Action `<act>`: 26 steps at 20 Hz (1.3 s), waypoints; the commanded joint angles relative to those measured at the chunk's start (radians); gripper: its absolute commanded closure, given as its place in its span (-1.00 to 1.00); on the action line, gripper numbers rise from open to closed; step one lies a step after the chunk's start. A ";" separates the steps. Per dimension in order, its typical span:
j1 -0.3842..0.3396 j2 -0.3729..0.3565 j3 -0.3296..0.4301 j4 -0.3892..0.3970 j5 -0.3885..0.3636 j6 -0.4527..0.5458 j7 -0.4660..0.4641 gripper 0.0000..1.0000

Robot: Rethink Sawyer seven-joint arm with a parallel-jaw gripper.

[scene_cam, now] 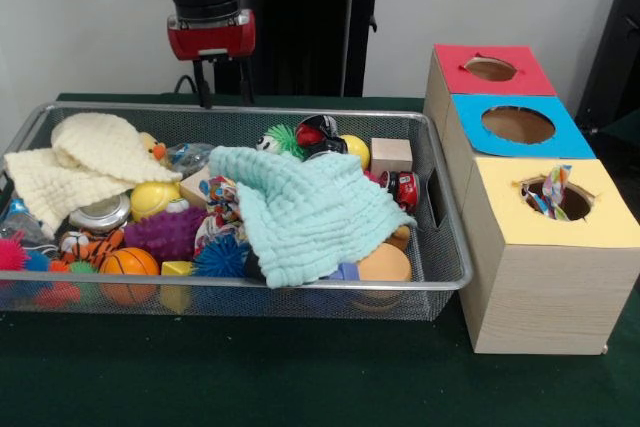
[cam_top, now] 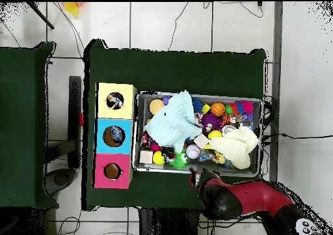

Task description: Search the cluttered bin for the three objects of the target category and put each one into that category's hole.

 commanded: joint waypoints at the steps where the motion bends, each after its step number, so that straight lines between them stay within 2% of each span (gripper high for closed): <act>1: -0.037 0.038 0.038 -0.148 -0.104 0.059 -0.164 -1.00; 5: 0.005 0.053 -0.013 -0.179 -0.170 0.021 -0.101 -1.00; 10: 0.004 0.096 -0.041 -0.224 -0.234 -0.007 -0.075 -1.00; 14: -0.037 0.122 -0.009 -0.243 -0.251 0.004 -0.115 -1.00; 18: -0.053 0.141 -0.003 -0.257 -0.276 -0.009 -0.114 -1.00; 26: -0.039 0.134 -0.016 -0.267 -0.311 -0.026 -0.075 -1.00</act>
